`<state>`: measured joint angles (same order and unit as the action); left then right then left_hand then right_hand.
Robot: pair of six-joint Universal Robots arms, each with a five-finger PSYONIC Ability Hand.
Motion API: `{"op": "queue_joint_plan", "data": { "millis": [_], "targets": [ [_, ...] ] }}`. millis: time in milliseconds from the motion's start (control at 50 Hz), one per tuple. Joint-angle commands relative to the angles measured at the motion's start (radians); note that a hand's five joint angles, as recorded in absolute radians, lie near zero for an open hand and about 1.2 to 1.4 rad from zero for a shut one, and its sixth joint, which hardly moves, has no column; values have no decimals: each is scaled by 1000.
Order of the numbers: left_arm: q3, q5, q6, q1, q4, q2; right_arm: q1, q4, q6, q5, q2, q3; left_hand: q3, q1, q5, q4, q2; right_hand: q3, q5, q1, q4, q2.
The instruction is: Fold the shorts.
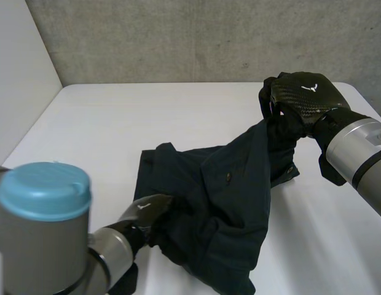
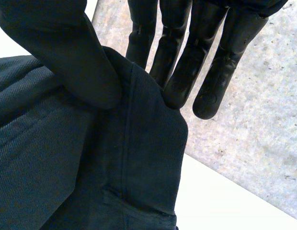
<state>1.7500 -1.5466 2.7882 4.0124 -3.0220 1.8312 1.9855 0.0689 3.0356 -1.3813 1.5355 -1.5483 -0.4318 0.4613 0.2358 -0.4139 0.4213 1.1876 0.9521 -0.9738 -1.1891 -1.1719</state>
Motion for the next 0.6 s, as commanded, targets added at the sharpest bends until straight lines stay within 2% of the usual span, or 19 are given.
{"op": "queue_joint_plan", "data": {
  "millis": [20, 80, 120, 160, 180, 200, 260, 300, 320, 340, 460, 600],
  "targets": [
    [-82, -1, 2, -52, -92, 135, -2, 0, 0, 1, 0, 4, -14, -16, 35, -32, 24, 209, 270, -422, -207, -224],
    [-104, -4, 13, -73, -126, 169, -2, -1, 2, 1, 0, 4, -31, 2, 53, -49, 42, 209, 270, -422, -207, -224],
    [-135, -30, 16, -90, -164, 212, -4, -1, 2, 1, 0, 2, -212, 183, 234, -230, 223, 209, 270, -422, -207, -224],
    [-153, -61, 17, -96, -190, 233, -4, -3, 0, 1, -2, -4, -564, 534, 585, -582, 574, 209, 270, -422, -207, -224],
    [-170, -104, 17, -96, -214, 252, -4, -4, 0, 1, -2, -7, -894, 864, 915, -912, 904, 209, 270, -422, -207, -224],
    [-179, -130, 17, -95, -227, 260, -4, -4, -1, 1, -3, -13, -964, 934, 985, -982, 974, 209, 270, -422, -207, -224],
    [-228, -232, 34, -87, -254, 281, -4, -14, -6, -4, -6, -27, -964, 935, 986, -982, 975, 209, 270, -422, -207, -224],
    [-248, -265, 62, -72, -258, 286, -11, -26, -11, -7, -11, -45, -964, 935, 986, -982, 975, 209, 270, -422, -207, -224],
    [-257, -273, 83, -53, -259, 286, -13, -30, -12, -7, -12, -50, -964, 935, 986, -982, 975, 209, 270, -422, -207, -224],
    [-277, -274, 149, 5, -259, 286, -13, -35, -12, -7, -15, -55, -964, 935, 986, -982, 975, 209, 270, -422, -207, -224],
    [-362, -251, 359, 147, -265, 293, -16, -57, -40, -7, -58, -78, -964, 935, 986, -982, 975, 209, 270, -422, -207, -224],
    [-469, -133, 579, 211, -267, 371, 10, -89, -40, -10, -190, -76, -964, 935, 986, -982, 975, 209, 270, -422, -207, -224]
  ]
}}
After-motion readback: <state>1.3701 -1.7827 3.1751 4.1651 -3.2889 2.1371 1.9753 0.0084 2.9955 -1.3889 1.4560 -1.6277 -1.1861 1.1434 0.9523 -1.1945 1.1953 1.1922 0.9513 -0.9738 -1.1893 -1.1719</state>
